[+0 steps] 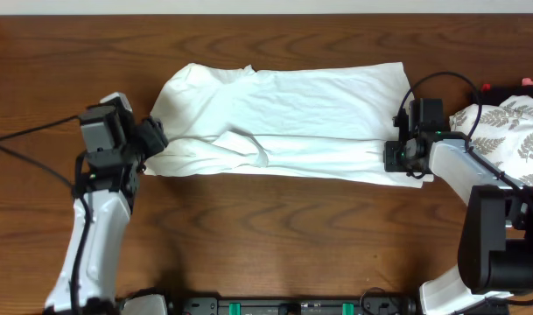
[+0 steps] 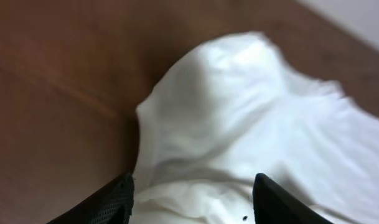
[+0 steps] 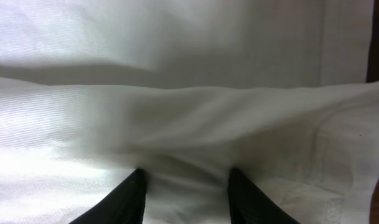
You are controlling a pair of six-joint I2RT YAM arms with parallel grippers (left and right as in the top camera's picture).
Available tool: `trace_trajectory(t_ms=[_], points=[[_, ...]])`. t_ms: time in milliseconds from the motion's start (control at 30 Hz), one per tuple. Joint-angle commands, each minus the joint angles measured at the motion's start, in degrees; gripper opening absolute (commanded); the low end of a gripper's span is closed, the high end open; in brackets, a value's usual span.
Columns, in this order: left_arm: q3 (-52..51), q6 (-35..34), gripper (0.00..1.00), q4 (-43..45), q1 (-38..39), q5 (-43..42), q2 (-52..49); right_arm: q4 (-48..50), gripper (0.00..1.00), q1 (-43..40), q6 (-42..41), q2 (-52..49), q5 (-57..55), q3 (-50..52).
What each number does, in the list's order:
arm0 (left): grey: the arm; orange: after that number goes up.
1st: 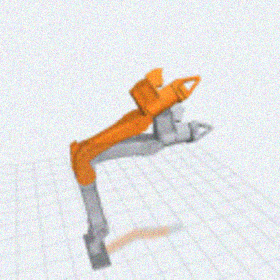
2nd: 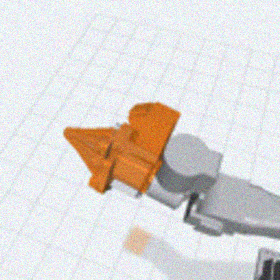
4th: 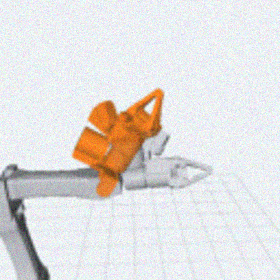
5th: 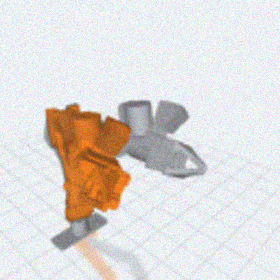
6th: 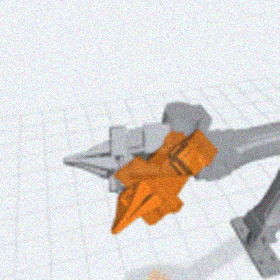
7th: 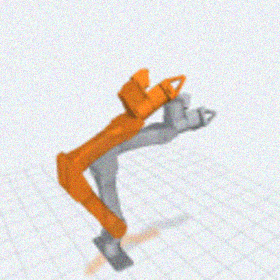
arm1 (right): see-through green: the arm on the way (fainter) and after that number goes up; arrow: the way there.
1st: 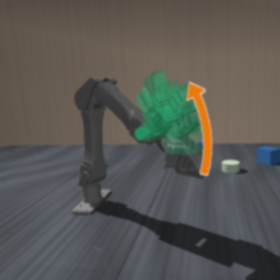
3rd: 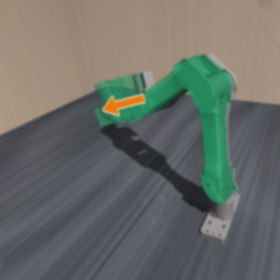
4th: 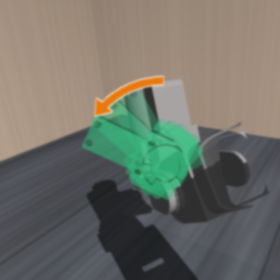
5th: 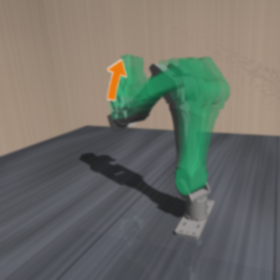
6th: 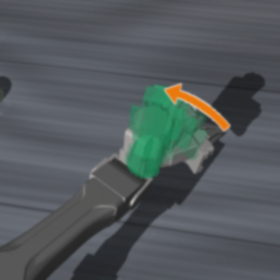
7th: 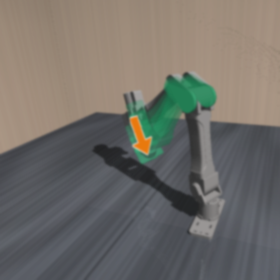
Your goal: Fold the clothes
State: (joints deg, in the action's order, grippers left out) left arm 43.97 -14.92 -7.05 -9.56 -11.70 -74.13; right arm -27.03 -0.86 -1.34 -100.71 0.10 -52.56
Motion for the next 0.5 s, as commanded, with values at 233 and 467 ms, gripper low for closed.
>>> trace_trajectory(t_ms=[233,467], points=[[0.3,2.5,0.62,-0.6,7.7,0.5,0.3,-3.0,0.50,-0.9,-1.2,10.0,7.1,1.6],[0.3,5.1,0.62,-3.2,14.7,0.2,-2.4,-0.7,0.63,1.0,2.6,24.4,15.2,0.4]])
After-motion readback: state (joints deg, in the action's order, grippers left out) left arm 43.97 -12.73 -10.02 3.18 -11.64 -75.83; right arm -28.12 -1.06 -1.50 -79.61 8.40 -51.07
